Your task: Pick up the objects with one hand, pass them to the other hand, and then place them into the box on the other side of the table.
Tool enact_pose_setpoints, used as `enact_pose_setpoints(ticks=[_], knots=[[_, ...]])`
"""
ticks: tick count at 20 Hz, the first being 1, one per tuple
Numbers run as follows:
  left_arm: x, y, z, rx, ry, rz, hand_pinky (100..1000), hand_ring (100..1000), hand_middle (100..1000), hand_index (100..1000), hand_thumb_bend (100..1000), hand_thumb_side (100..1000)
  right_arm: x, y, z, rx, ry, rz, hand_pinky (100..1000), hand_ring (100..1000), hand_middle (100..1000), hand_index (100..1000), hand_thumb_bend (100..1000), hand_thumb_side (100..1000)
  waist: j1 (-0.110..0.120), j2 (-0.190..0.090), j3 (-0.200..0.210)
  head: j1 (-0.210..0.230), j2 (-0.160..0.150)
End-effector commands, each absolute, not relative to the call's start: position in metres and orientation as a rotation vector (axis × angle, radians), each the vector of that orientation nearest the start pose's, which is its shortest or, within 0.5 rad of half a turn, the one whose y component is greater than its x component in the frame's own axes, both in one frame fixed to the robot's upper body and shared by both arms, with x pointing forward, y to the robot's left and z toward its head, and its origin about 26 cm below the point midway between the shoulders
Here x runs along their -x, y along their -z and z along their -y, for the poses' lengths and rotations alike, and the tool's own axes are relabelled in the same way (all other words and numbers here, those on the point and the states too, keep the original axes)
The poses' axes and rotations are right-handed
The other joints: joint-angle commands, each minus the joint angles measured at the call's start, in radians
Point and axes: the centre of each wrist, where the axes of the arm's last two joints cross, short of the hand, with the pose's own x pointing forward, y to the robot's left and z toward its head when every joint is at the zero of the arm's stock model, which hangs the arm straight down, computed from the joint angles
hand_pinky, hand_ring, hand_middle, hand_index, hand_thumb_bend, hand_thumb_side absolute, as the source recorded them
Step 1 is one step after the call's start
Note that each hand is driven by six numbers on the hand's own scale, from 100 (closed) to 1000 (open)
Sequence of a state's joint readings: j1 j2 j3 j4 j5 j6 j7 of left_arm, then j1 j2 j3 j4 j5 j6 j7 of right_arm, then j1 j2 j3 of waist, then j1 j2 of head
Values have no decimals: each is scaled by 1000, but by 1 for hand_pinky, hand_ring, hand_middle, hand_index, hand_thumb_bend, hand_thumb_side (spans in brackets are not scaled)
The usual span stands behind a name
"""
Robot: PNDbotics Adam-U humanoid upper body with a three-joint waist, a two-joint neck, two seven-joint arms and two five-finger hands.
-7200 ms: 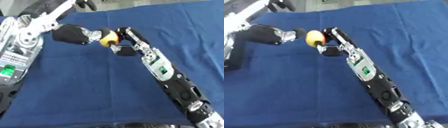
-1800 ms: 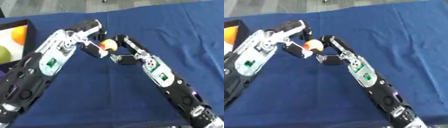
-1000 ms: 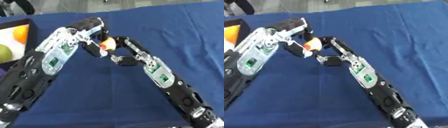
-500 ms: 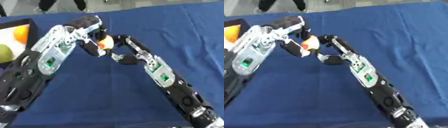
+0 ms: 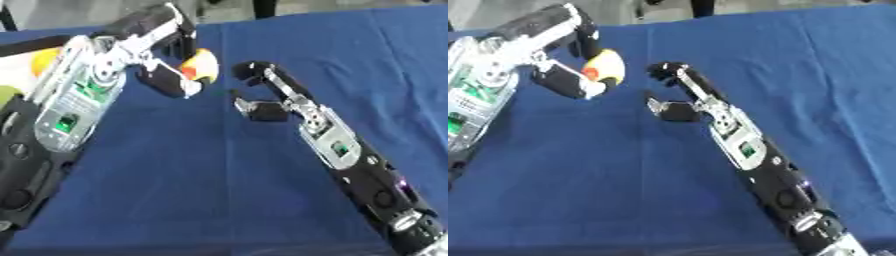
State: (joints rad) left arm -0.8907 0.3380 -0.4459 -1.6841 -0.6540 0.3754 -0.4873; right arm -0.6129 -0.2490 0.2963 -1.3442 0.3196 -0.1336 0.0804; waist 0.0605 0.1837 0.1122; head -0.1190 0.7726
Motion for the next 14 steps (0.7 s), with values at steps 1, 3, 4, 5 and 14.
enact_pose_setpoints(ticks=[1,3,4,5,14], knots=[[-344,-297,-130,-668,1336,1839,587,534,446,366,342,100,-404,-132,182,245,-920,1992,772,802,734,814,145,298,-3,-27,5,11,-3],[-339,-305,-145,-696,1262,1857,590,534,448,378,336,100,-404,-132,183,253,-898,1984,771,800,731,813,138,302,-3,-26,8,20,-3],[-336,-309,-153,-709,1225,1864,590,533,448,383,330,100,-404,-132,183,253,-891,1983,771,800,731,813,139,301,-4,-26,8,24,-3],[-334,-313,-160,-719,1187,1871,590,533,449,387,324,100,-404,-132,184,253,-886,1983,771,800,730,812,138,304,-6,-25,9,26,-3],[-341,-335,-217,-777,934,1807,591,531,452,384,289,100,-401,-139,186,252,-882,1997,772,800,730,811,145,294,-26,-23,14,104,-3]])
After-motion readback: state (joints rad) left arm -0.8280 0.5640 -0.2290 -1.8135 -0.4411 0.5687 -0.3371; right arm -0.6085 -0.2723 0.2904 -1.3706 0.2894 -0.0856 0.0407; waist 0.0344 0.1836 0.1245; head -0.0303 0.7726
